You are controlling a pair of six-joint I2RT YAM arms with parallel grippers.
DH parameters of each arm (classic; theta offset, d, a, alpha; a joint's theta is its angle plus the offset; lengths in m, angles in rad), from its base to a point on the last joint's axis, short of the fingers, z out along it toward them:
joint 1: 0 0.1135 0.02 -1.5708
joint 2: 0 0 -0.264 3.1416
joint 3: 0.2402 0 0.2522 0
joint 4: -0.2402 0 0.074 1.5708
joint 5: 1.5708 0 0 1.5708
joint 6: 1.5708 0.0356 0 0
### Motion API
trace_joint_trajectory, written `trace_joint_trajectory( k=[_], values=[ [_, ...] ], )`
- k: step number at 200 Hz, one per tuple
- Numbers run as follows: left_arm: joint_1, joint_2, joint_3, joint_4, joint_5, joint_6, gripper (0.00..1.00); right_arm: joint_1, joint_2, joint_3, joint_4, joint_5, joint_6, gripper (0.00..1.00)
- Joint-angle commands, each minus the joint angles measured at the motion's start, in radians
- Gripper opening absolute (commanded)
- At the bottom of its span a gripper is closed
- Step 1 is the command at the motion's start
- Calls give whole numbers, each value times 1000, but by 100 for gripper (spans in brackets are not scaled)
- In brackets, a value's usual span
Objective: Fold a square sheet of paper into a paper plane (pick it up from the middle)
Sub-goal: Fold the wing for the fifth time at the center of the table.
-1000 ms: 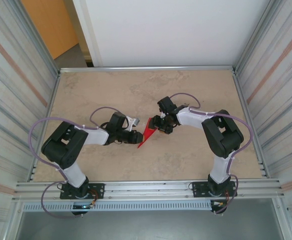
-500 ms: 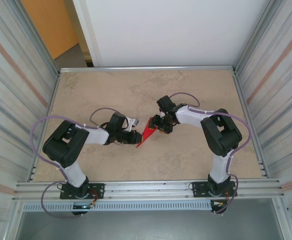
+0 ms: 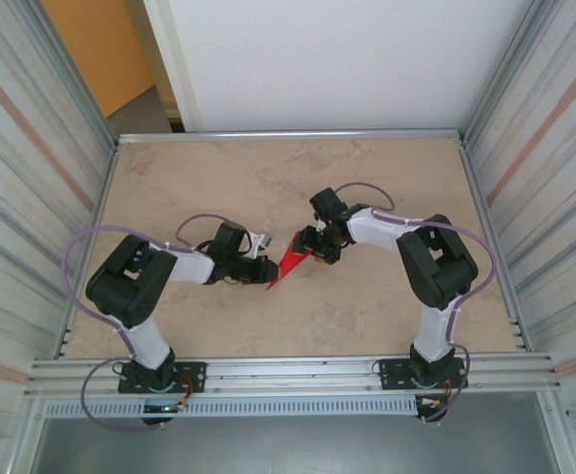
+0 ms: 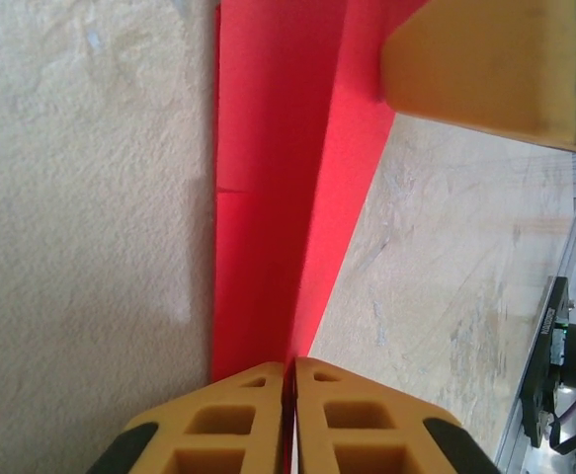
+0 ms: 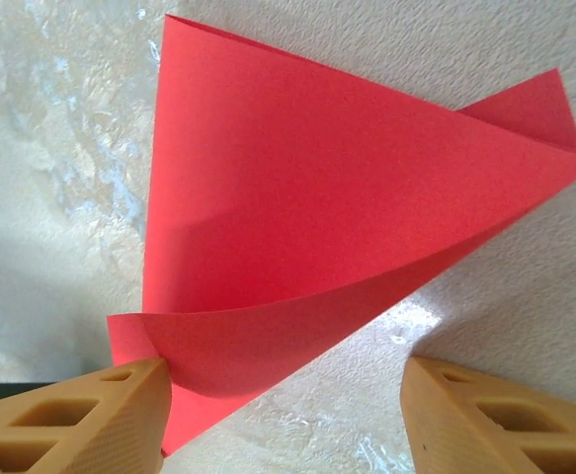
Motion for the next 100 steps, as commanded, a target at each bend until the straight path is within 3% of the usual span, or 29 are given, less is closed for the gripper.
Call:
trace_joint_trajectory(
  k=[1,48,100],
  values=[
    [9,44,-6,-60,30,-33,12,-28,-103,-40,61,-27,-17,64],
    [35,63,1,-32,110,-103,10,-45,-245,-123,154,-123,-105,64],
    [48,80,13,-47,136,-139,10,-12,-164,-128,262,-231,-78,47]
  ],
)
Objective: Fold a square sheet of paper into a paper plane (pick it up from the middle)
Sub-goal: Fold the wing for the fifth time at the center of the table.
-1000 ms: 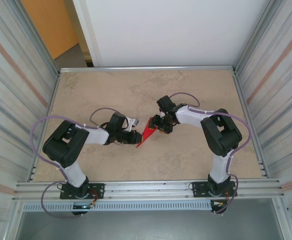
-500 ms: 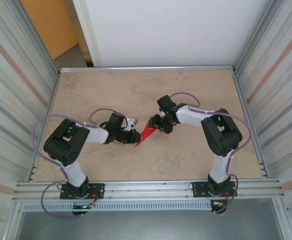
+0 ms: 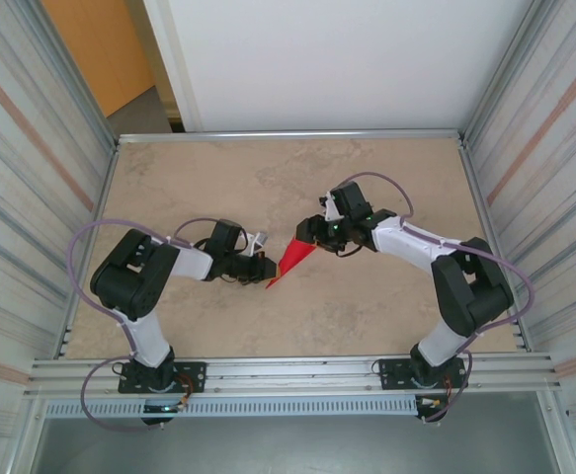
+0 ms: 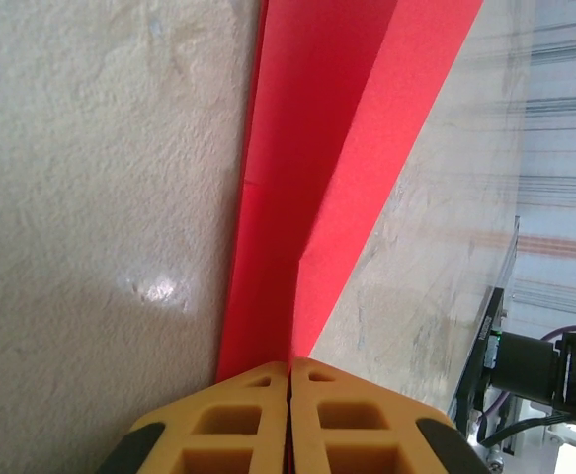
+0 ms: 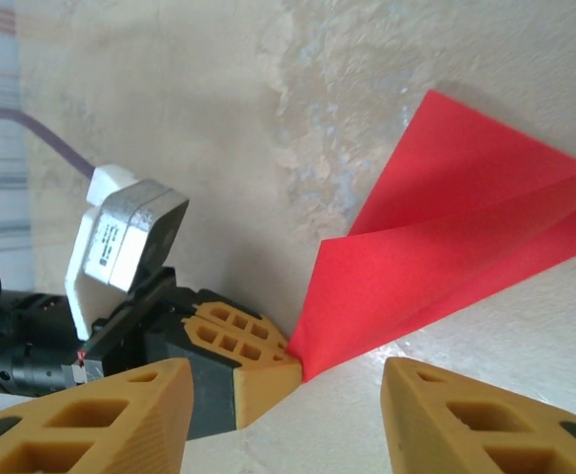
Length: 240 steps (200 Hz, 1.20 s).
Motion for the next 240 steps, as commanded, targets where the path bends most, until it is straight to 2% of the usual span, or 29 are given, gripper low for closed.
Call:
trace_joint_trajectory(
  k=[1,55,174,240],
  values=[
    [3,34,0,-70,29,-33,10,27,57,9,55,-69,-16,47],
    [16,45,8,-74,54,-75,10,47,190,78,87,-101,10,36],
    [19,29,15,-88,60,-89,12,41,304,148,27,-53,10,33],
    [22,-28,16,-115,39,-94,22,38,315,153,5,-37,12,33]
  ],
)
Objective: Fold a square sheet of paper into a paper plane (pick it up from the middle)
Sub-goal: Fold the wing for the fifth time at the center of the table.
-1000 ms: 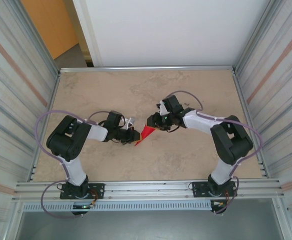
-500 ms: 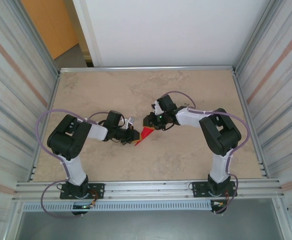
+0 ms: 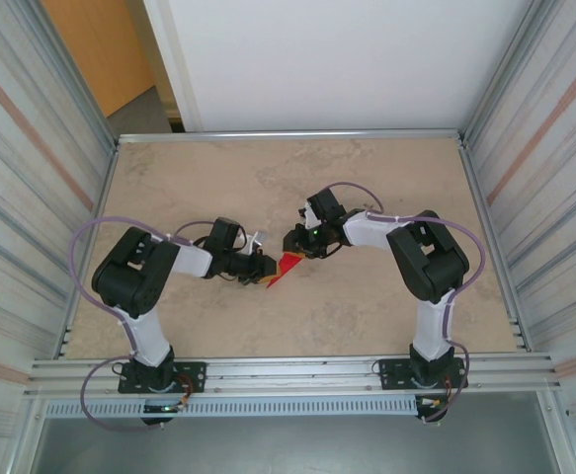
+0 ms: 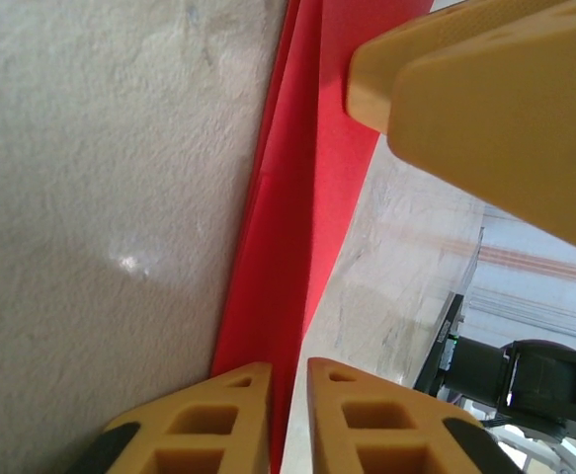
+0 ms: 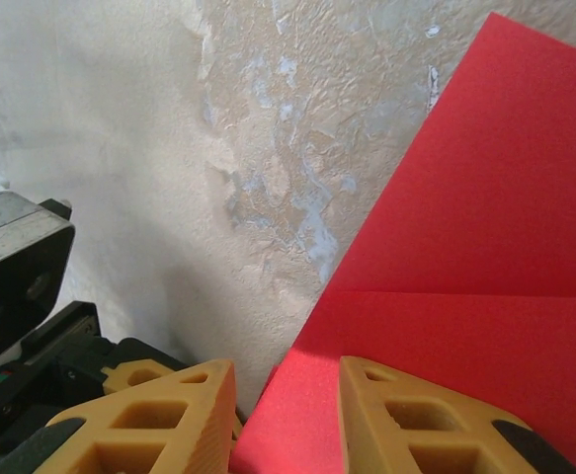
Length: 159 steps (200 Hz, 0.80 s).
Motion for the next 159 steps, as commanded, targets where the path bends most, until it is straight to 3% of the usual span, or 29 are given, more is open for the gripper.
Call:
trace_joint_trajectory(
  k=[1,38,159],
  values=[
    [1,-38,-3,-82,-12,-4,22,-7,19,25,-35,14,9,33],
    [2,-93,-3,-101,5,-13,27,-7,18,30,-36,11,10,33],
    [-30,-149,44,-291,-156,120,43,-5,25,38,-35,6,15,34]
  ],
)
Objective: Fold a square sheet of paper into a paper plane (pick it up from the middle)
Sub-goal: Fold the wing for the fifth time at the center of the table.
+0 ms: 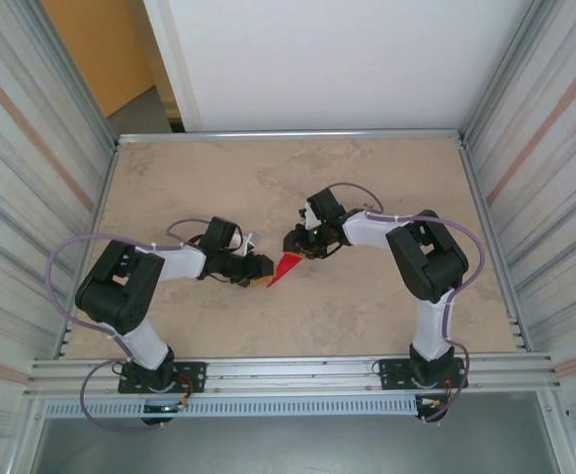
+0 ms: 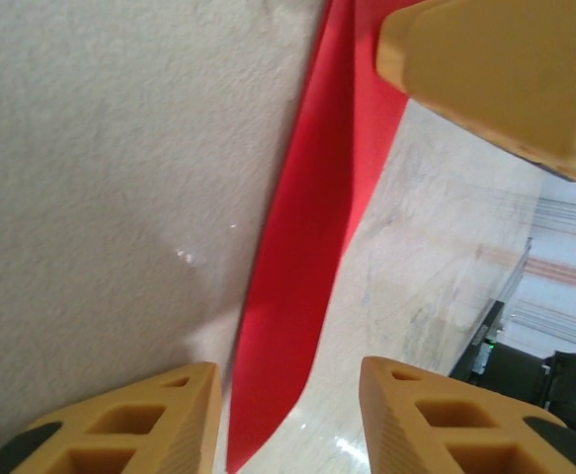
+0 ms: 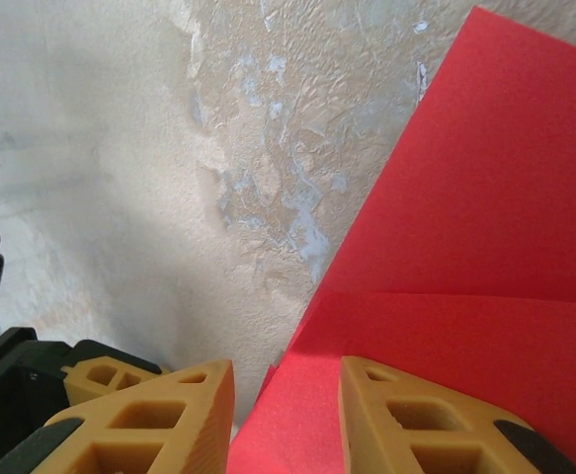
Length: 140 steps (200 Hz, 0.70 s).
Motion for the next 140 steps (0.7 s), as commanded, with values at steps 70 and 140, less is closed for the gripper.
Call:
trace_joint_trajectory(
  k=[70,140],
  values=[
    [-67,19,88,-162,-118,113,44,-5,30,36,-30,7,22,34],
    [-72,60,92,-178,-141,119,29,-6,35,35,-38,11,22,34]
  ],
)
